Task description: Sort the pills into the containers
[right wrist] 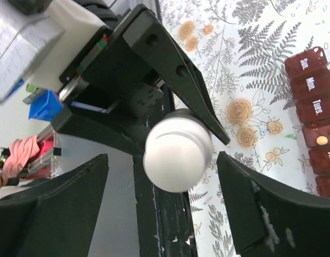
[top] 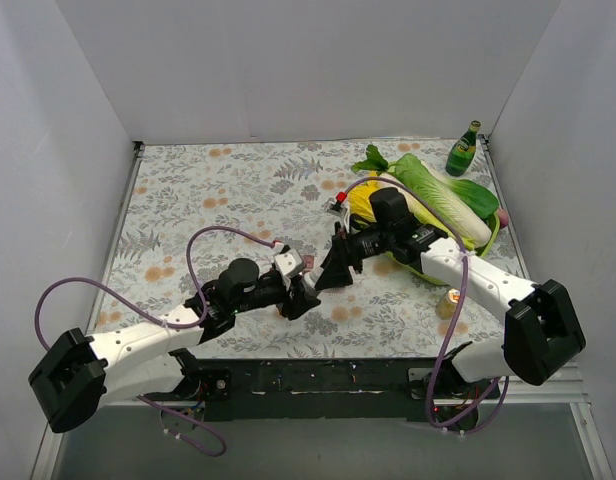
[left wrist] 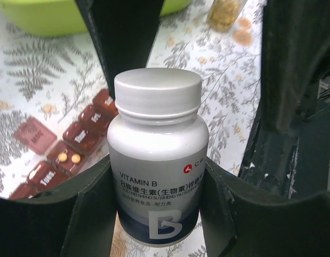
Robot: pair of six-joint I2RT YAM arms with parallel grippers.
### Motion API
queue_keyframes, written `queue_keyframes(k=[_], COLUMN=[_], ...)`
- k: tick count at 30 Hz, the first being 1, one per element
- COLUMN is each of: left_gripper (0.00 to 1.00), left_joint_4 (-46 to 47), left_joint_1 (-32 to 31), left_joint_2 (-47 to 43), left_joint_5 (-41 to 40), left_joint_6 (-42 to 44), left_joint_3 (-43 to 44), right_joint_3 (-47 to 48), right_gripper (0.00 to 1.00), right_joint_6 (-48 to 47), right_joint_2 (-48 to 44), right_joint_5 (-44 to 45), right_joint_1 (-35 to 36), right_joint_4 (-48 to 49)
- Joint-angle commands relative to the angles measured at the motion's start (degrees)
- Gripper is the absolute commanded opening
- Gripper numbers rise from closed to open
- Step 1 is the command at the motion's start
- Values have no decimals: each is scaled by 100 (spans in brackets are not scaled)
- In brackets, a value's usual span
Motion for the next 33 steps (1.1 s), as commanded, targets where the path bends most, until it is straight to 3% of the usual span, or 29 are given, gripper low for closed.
queue_keyframes(k=[1,2,3,4,5,7,8,10,14,17,23,33], left_gripper=[0,0,0,0,0,0,0,0,0,0,0,0], left_joint_4=[567,523,453,418,374,225,189,206,373,391,426,426], left_joint_1=[19,19,19,19,19,19,19,19,19,19,19,19], left_joint_2=[-424,-538,-608,-653,-697,-785,-802,-864,-908,-838,-601,-609], left_joint_5=[512,774,942,1109,1494,1830,1997,2437,2789,2877,2957,2580], left_joint_6=[245,245,219,192,122,25,-45,-282,-572,-616,-660,-617], left_joint_3=[-86,-113,-148,-157,-131,-43,-17,10,1,1,54,89], right_joint_3=[593,794,1127,1313,1419,1430,1377,1184,1603,1658,1561,1359], right_gripper=[92,92,93,94,94,95,95,95,94,91,82,50], right_joint_6=[-1199,-1787,-3333,-4280,-5229,-7894,-8702,-9942,-11247,-10972,-9906,-8414], right_joint_2=[-275,-302,-319,-337,-346,-460,-530,-680,-329,-223,-337,-320], right_joint_5=[-967,-1081,-1126,-1118,-1152,-1091,-1248,-1302,-1705,-1680,-1662,-1496], right_joint_1=[-387,-475,-493,-493,-493,-493,-493,-406,-29,288,588,737], right_joint_4=[-695,-1136,-1576,-2102,-3247,-4046,-4572,-4778,-6209,-6345,-5412,-4447])
